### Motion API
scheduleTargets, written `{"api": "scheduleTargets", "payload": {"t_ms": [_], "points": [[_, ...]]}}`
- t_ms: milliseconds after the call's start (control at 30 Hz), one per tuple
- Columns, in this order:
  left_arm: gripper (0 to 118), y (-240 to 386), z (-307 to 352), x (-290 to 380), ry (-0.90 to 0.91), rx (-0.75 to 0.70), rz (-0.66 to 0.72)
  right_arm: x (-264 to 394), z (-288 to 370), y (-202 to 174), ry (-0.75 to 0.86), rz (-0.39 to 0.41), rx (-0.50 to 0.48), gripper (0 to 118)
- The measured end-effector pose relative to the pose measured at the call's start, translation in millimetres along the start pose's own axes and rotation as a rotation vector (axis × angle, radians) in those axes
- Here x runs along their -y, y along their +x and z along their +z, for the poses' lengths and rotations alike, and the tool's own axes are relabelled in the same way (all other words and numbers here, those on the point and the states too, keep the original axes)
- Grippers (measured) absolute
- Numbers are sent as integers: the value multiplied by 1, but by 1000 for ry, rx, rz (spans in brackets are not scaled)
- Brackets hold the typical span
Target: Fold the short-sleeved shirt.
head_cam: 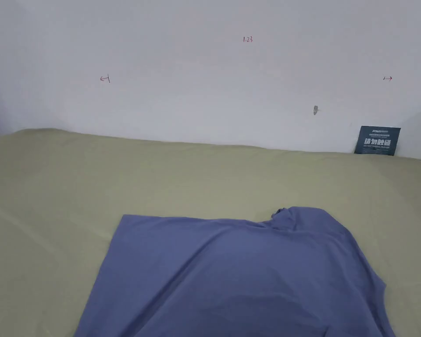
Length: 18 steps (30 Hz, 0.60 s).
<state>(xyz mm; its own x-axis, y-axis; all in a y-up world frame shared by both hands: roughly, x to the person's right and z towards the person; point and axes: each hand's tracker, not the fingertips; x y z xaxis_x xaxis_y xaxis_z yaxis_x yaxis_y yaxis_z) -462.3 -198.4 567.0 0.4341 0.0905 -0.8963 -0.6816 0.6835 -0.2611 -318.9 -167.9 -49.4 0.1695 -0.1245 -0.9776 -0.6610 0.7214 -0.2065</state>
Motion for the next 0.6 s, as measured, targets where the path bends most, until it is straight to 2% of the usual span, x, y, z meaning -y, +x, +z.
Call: {"api": "scheduleTargets", "payload": {"t_ms": [33, 67, 100, 133, 167, 200, 300, 400, 500, 600], "points": [[33, 0, -1, 3, -16, -37, -13, 1, -1, 1, -5, 7, 20, 0], [49, -3, -3, 8, -34, -73, -21, 0, 1, -3, -18, 18, 43, 2], [74, -5, -3, 13, -43, -73, -8, 0, 1, -2, -34, 22, 61, 12], [84, -9, 1, 19, -41, -82, 7, 1, 1, 0, -60, 31, 97, 36], [84, -18, 4, 26, -38, -86, 37, 1, 2, 2, -96, 36, 111, 78], [84, -20, 9, 29, -36, -94, 76, 2, 7, 1, -99, 36, 111, 93], [84, -14, 34, 33, 41, -147, 168, 1, 35, 3, -30, 0, 115, 90], [84, 5, 63, 25, 161, -152, 169, -3, 63, -8, 114, -3, 109, 90], [84, 29, 85, 11, 276, -173, 135, -11, 97, -39, 271, 24, 81, 90], [81, 52, 100, 1, 354, -161, 159, -5, 116, -65, 359, 41, 116, 87]]}}
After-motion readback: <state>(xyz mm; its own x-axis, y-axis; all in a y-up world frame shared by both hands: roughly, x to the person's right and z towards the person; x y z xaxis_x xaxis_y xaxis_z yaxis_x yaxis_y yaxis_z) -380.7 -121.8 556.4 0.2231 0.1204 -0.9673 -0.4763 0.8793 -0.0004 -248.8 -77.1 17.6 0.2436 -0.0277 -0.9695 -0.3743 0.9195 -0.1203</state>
